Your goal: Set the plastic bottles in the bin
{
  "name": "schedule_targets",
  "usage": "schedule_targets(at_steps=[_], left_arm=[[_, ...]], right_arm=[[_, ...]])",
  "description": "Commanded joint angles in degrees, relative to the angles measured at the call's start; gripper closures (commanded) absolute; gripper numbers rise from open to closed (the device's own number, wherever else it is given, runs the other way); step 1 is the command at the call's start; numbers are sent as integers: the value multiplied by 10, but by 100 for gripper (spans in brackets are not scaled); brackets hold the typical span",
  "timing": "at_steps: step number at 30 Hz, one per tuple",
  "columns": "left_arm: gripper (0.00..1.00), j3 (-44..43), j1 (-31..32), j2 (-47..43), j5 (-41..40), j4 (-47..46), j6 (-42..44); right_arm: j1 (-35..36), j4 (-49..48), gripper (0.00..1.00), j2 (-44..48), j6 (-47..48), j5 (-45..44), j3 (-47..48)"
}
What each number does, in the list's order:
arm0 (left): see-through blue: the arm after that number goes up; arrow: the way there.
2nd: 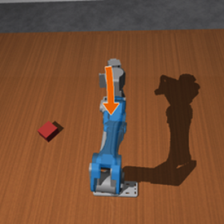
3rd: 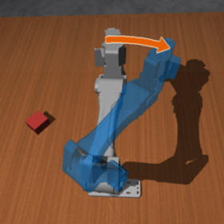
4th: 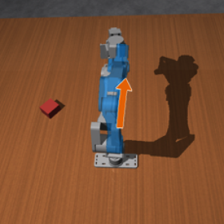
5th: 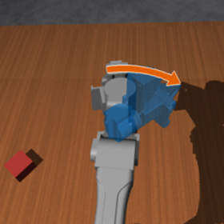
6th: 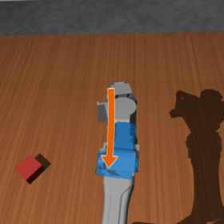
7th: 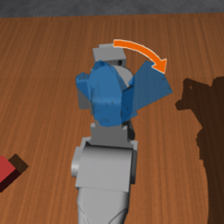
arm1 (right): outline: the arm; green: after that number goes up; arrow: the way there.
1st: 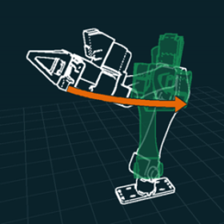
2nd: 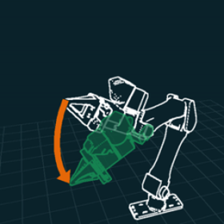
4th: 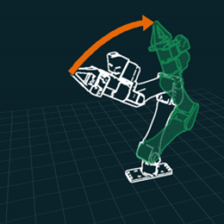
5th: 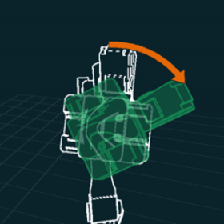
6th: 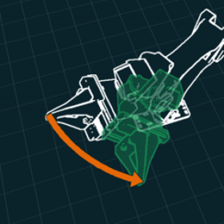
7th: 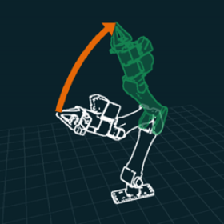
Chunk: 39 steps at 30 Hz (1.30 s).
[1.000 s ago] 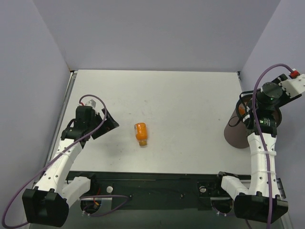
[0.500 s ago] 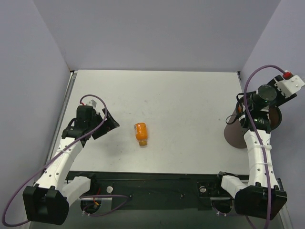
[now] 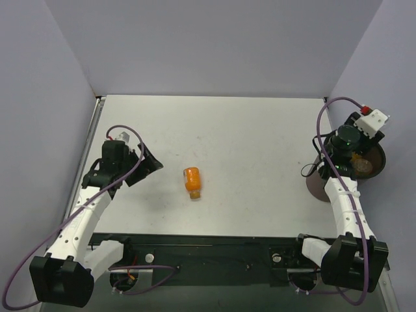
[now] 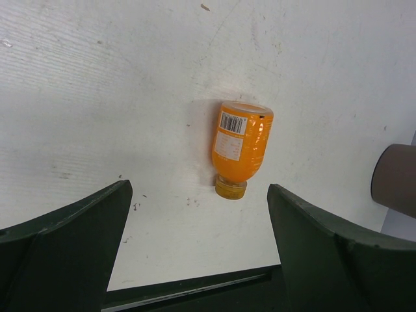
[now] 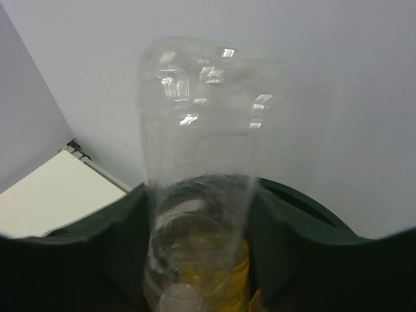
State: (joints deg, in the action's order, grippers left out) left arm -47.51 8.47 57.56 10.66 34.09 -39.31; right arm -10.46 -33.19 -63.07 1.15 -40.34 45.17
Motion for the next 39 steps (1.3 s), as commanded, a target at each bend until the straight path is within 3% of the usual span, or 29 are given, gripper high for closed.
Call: schedule_targets(at_steps=[1,2,4,17,19,25,29,31,33,35,39], left_arm=[[3,-14,1,-26,-20,2,-7],[3,-9,2,-28,-23,6,-5],[3,-1,1,-36,-22,11,-5],[3,-1,2,-32,-5,1,13],[3,0,2,-32,-4,-1,19],[3,7,2,-30,-7,-4,24],[3,10,2,-38,-12,-6,27],[3,15,1,-42,-24,-4,29],[3,17,1,-44,-34,-2,34],[3,16,-1,-46,-45,5,40],[3,5,-6,-40,-68,16,19]], right_arm=[[-3,-20,29,10,-31,-8,-5],[-3,-14,14,11,-36,-14,-1],[-2,10,9,15,-39,-19,15],[-1,131,5,84,-77,-22,91],[-1,154,5,97,-86,5,111],[13,330,5,93,-197,233,259],[125,440,5,49,-230,262,345],[219,499,3,10,-215,221,389],[355,516,0,-19,-187,173,403],[412,517,0,-42,-197,149,393],[446,517,0,-84,-297,247,346]])
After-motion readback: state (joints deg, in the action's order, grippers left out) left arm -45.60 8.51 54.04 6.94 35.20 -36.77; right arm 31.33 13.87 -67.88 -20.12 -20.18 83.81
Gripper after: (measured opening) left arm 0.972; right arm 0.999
